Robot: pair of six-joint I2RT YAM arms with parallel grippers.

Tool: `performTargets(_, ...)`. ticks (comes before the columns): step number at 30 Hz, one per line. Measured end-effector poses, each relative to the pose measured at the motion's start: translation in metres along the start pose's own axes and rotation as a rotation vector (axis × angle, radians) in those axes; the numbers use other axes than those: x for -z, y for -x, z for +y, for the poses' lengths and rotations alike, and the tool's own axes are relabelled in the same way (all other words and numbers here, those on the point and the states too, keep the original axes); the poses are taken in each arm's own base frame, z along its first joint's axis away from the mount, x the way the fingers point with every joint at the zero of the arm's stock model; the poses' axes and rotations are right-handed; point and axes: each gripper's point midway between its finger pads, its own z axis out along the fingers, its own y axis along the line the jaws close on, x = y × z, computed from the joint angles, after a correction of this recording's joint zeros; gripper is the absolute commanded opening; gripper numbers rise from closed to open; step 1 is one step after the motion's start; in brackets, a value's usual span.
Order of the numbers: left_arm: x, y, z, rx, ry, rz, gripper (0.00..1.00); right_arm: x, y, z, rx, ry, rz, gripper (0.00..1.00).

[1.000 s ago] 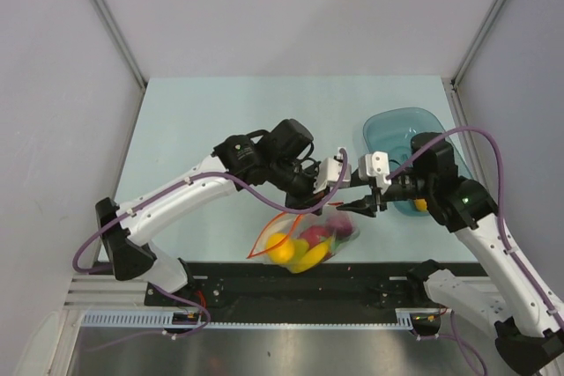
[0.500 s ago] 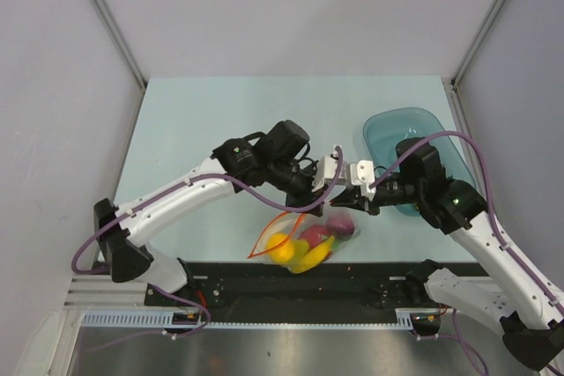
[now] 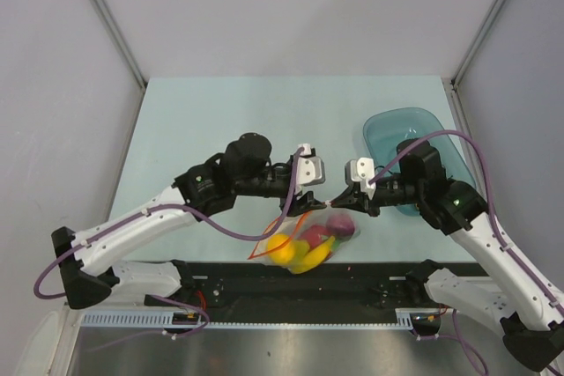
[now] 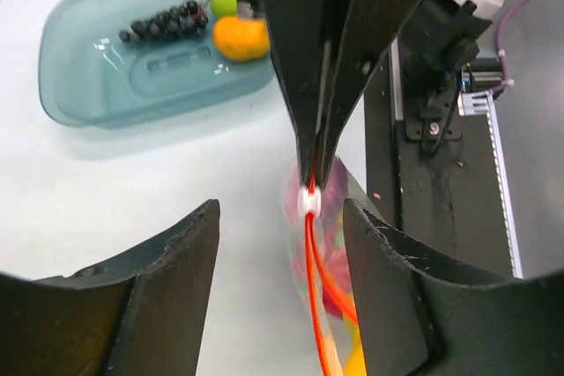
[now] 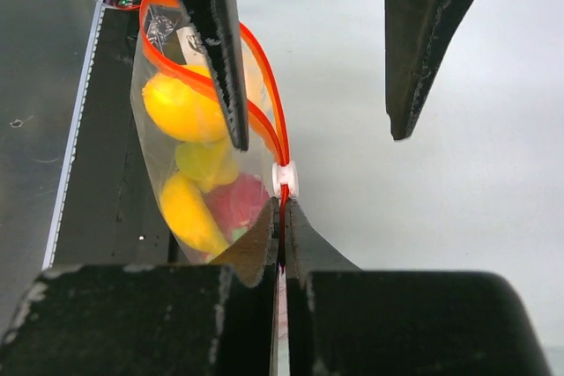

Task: Place the food in the zip-top bag and seal the zipper
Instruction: Zip the zipper food storage bag at the center of the board.

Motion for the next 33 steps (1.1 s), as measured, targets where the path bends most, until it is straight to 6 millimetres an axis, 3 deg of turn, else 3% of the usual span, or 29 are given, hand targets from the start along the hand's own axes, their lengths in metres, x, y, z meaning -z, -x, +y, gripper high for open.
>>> performTargets(4,-0.007,0.006,-0.003,-0.044,0.010,-0.019,0.61,-0.002,-0.002,-0.001,-0.016,0.004,0.006,0.00)
performTargets(13,-0.019,-0.001,-0.014,-0.107,-0.018,0.015,0.53,-0.002,-0.003,0.000,-0.023,0.006,0.009,0.00)
performTargets(16,-0.023,-0.008,-0.018,-0.121,-0.038,0.039,0.44,-0.002,-0.003,0.000,-0.024,0.007,0.009,0.00)
performTargets(17,-0.024,-0.012,-0.019,-0.124,-0.045,0.051,0.36,-0.001,-0.003,0.000,-0.025,0.007,0.009,0.00)
performTargets(23,-0.029,-0.025,-0.017,-0.139,-0.045,0.101,0.09,0.001,-0.003,0.001,-0.039,0.011,0.009,0.00)
performTargets(25,-0.029,-0.026,-0.017,-0.145,-0.043,0.099,0.05,0.001,-0.004,0.001,-0.042,0.011,0.009,0.00)
performTargets(33,-0.019,-0.036,-0.013,-0.138,-0.027,0.109,0.05,0.008,-0.006,-0.002,-0.051,-0.001,0.007,0.00)
